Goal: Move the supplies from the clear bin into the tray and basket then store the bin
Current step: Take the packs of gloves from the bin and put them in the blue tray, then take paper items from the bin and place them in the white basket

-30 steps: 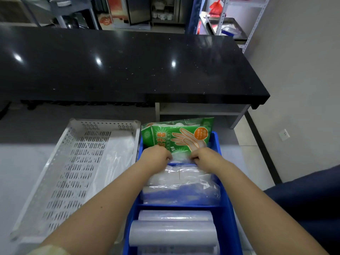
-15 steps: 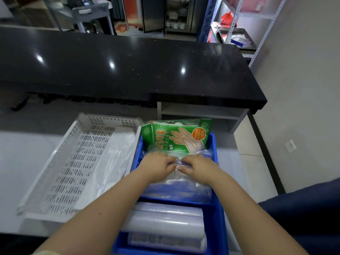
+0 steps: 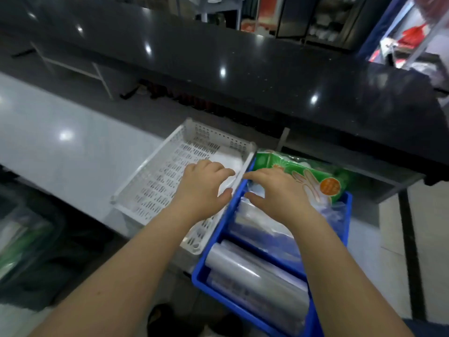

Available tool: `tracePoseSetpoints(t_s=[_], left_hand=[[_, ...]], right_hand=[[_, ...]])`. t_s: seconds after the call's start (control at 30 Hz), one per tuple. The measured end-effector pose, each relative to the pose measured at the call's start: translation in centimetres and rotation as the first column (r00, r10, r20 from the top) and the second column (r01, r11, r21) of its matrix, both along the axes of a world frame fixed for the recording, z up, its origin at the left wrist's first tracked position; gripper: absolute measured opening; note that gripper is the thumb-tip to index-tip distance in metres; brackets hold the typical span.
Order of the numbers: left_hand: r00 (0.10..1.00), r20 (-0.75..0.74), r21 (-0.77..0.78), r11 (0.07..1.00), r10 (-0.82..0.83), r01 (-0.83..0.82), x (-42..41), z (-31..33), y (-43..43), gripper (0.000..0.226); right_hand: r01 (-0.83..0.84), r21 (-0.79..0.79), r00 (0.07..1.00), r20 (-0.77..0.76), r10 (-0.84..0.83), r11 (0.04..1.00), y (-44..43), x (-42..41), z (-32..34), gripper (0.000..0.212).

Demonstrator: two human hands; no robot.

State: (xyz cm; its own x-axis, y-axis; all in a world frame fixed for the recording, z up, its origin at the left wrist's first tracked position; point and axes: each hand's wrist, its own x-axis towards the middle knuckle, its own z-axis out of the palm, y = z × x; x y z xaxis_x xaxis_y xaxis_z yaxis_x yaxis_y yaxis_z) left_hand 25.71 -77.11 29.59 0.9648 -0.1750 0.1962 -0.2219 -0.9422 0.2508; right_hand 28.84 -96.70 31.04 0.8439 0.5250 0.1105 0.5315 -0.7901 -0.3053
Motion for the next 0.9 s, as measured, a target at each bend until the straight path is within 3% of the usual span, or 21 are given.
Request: tracePoseSetpoints(t_s=[0.33, 0.6, 0.9], left_hand=[[0.889, 0.014, -0.06, 0.888, 0.457, -0.455, -13.8, 0.4, 23.3, 0.04], [0.637, -0.018, -0.033, 0.636, 0.771, -0.771, -28.6, -1.1, 44.2, 0.04], [0.416, -0.212, -0.051, 0.415, 0.884, -0.909, -37.2, -5.6, 58.4, 0.043]], right_hand=[[-0.413, -0.007, 0.904, 0.115, 0.411, 0.911, 26.3, -6.4, 1.1, 0.038], [-0.697, -0.035, 0.71, 0.098, 0.697, 0.716, 50.3, -15.4, -0.8, 0.037], [-0.833, 0.045, 0.55, -0.037, 0.834, 0.552, 68.0, -22.1, -5.2, 0.034]])
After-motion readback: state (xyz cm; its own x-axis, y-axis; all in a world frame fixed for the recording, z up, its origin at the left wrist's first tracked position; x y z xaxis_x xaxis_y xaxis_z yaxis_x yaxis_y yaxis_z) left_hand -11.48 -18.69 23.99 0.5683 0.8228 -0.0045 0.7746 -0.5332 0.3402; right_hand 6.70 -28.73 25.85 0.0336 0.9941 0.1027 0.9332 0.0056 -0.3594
